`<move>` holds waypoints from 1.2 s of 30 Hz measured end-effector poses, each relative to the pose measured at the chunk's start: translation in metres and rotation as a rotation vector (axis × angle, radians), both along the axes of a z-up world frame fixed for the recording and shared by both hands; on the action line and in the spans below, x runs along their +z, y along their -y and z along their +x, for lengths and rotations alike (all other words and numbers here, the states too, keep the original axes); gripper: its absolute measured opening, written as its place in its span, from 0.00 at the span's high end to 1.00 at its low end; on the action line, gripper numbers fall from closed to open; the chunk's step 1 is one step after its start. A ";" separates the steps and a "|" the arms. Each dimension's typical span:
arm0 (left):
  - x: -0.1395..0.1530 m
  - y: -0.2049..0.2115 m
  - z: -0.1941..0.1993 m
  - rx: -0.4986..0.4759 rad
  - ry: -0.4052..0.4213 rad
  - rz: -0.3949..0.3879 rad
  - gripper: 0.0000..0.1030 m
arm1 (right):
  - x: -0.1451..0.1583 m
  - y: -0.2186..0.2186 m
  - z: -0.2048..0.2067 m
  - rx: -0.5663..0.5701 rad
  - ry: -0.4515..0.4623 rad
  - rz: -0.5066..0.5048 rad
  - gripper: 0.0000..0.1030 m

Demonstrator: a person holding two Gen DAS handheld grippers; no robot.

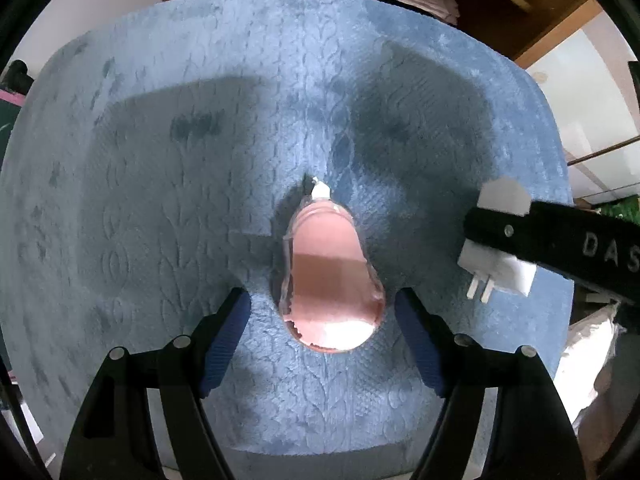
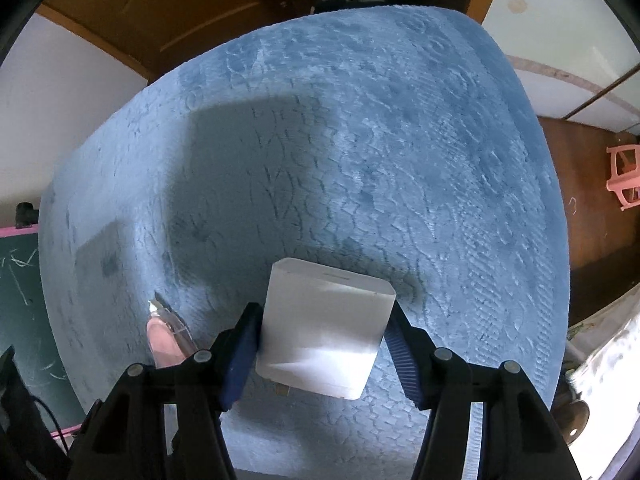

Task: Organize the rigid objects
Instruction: 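Grasp the white square charger with the right gripper while the left grasps the pink oval compact, then carry the pink compact and white charger into the tray and open both grippers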

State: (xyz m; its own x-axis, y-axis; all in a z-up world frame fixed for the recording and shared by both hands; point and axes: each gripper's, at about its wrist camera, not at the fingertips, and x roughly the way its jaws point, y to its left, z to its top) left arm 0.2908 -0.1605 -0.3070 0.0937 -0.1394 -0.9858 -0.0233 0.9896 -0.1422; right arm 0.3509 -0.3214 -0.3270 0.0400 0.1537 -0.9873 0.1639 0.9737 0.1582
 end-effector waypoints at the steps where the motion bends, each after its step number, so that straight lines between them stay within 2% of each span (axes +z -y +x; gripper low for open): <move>1: -0.001 0.003 0.000 -0.006 0.000 0.013 0.27 | -0.001 0.006 0.001 0.001 0.000 0.001 0.41; 3: -0.003 0.005 0.001 -0.017 0.003 0.047 0.35 | 0.001 0.009 -0.002 0.004 0.000 0.001 0.42; 4: -0.002 0.007 0.000 -0.027 0.005 0.059 0.44 | 0.005 0.007 -0.002 0.006 -0.001 0.002 0.42; 5: -0.001 0.008 -0.001 -0.037 0.011 0.062 0.47 | -0.001 0.002 -0.001 0.006 -0.002 0.003 0.42; 12: 0.014 0.003 -0.011 -0.039 0.019 0.015 0.48 | 0.001 0.002 -0.023 0.018 0.003 0.008 0.43; 17: 0.053 -0.005 -0.032 -0.057 0.092 -0.005 0.48 | 0.019 0.002 -0.046 0.022 0.030 0.025 0.43; 24: 0.123 -0.024 -0.066 -0.092 0.218 -0.029 0.48 | 0.080 -0.001 -0.084 0.016 0.132 0.081 0.43; 28: 0.153 -0.034 -0.092 -0.128 0.284 -0.033 0.48 | 0.118 -0.009 -0.107 0.020 0.195 0.110 0.43; 33: 0.175 -0.050 -0.136 -0.181 0.337 -0.023 0.48 | 0.163 -0.031 -0.155 0.045 0.278 0.135 0.43; 36: 0.184 -0.057 -0.166 -0.228 0.363 -0.002 0.48 | 0.179 -0.043 -0.185 0.058 0.311 0.138 0.43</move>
State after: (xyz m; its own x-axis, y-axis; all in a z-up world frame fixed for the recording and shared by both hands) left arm 0.1248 -0.1033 -0.1233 0.4014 -0.1987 -0.8941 0.2480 0.9633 -0.1027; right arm 0.1660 -0.2783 -0.1485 0.3229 0.2961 -0.8989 0.0325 0.9458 0.3232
